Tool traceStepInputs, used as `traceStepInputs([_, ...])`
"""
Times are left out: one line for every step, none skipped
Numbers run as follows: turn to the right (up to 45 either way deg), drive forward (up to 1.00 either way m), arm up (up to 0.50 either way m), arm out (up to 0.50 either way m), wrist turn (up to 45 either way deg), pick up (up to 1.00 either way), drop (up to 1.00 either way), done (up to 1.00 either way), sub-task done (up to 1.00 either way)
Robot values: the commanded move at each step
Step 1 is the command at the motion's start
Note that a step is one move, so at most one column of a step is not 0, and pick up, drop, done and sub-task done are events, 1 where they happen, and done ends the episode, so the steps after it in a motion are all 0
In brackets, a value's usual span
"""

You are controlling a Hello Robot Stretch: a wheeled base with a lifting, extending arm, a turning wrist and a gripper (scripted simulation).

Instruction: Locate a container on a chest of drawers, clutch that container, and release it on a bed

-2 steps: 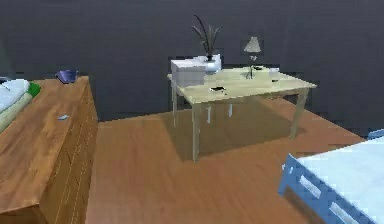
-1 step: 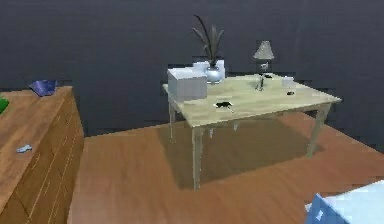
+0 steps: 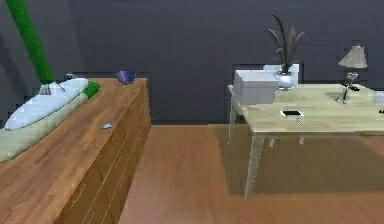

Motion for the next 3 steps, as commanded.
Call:
traceStepInputs([0.0,1.0,0.0,0.0,0.0,0.0,0.0,0.0,0.0])
traceStepInputs([0.0,0.8,0.0,0.0,0.0,0.0,0.0,0.0,0.0])
traceStepInputs([-45.0,0.0,0.0,0.0,0.0,0.0,0.0,0.0,0.0])
